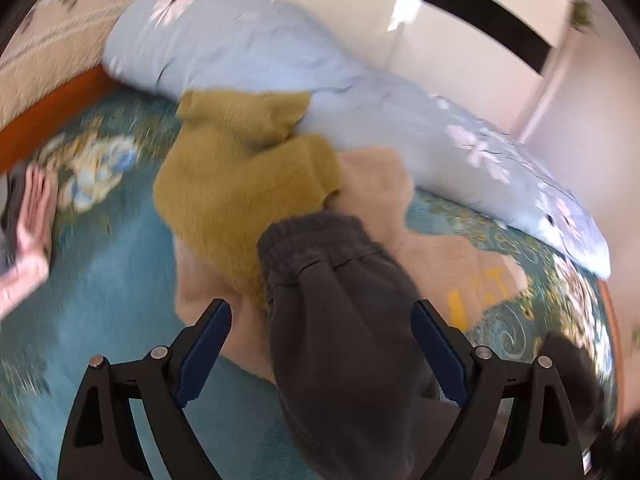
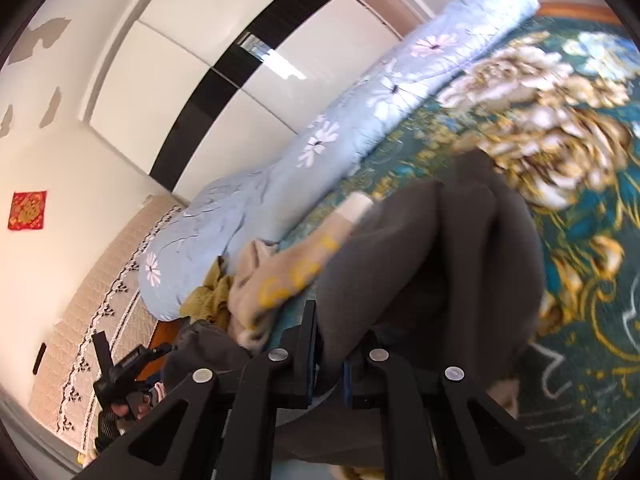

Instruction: Fold clothes

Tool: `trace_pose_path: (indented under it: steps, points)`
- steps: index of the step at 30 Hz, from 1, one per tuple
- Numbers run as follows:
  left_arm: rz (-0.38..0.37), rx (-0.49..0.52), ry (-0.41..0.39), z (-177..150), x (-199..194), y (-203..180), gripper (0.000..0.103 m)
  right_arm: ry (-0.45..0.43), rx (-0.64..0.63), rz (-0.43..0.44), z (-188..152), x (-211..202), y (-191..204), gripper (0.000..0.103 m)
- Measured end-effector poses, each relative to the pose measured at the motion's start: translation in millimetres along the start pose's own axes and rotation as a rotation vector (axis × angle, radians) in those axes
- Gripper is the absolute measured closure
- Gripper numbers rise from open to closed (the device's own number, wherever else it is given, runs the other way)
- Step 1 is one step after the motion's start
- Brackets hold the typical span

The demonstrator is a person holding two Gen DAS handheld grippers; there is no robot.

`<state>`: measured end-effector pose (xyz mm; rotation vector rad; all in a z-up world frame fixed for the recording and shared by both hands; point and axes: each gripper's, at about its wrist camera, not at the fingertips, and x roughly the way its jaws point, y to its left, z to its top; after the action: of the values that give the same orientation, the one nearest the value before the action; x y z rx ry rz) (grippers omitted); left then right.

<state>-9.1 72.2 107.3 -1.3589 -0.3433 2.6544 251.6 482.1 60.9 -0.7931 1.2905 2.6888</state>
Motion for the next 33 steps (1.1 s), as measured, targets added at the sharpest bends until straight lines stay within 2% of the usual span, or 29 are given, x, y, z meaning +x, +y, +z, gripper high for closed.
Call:
trace_pose_path:
  steps: [1, 2, 3, 4, 5, 6, 8, 10, 11, 13, 16, 18, 20, 24, 26, 29, 33]
  points:
    - [0.001, -0.045, 0.020, 0, 8, 2, 0.012, 0.019, 0.021, 0.020, 2, 4, -4, 0.093]
    - [-0.004, -0.077, 0.035, -3, 15, 2, 0.019, 0.014, 0.027, 0.039, 4, 6, -4, 0.093]
    - [0.002, -0.099, 0.048, -6, 21, 2, 0.032, 0.008, 0.029, 0.055, 5, 8, -3, 0.093]
    - [0.028, -0.102, 0.059, -9, 26, 0, 0.039, 0.004, -0.006, 0.039, 5, 9, 4, 0.093]
    - [0.059, -0.104, 0.065, -13, 29, -2, 0.053, 0.000, -0.037, 0.030, 5, 10, 9, 0.093]
    - [0.096, -0.107, 0.062, -16, 31, -3, 0.058, -0.003, -0.065, 0.021, 4, 12, 14, 0.093]
    - [0.123, -0.115, 0.049, -18, 30, -3, 0.073, 0.000, -0.080, 0.024, 3, 14, 18, 0.093]
    - [0.104, -0.122, 0.030, -17, 20, -3, 0.082, -0.002, -0.079, 0.031, 4, 13, 16, 0.093]
    - [0.062, -0.129, 0.011, -15, 10, -1, 0.085, -0.006, -0.075, 0.036, 5, 11, 13, 0.093]
    - [-0.030, -0.139, -0.036, -13, -13, 3, 0.086, -0.012, -0.068, 0.043, 5, 9, 12, 0.093]
    - [-0.204, -0.147, -0.176, -29, -65, 26, 0.086, -0.020, -0.066, 0.056, 4, 7, 13, 0.093]
    - [-0.247, -0.180, -0.221, -53, -86, 56, 0.086, -0.019, -0.081, 0.062, 4, 8, 17, 0.093]
    - [-0.232, -0.263, -0.185, -82, -86, 94, 0.086, 0.004, -0.086, 0.070, 0, 13, 21, 0.093]
    - [-0.147, -0.471, 0.021, -154, -52, 167, 0.085, 0.062, -0.101, 0.085, -11, 24, 28, 0.093]
    - [-0.201, -0.536, 0.035, -184, -47, 184, 0.085, 0.073, -0.140, 0.065, -18, 26, 35, 0.093]
    - [-0.243, -0.551, 0.013, -206, -57, 189, 0.084, 0.065, -0.174, 0.020, -26, 22, 41, 0.093]
    - [-0.250, -0.496, 0.030, -208, -75, 185, 0.083, 0.060, -0.112, -0.002, -28, 8, 36, 0.093]
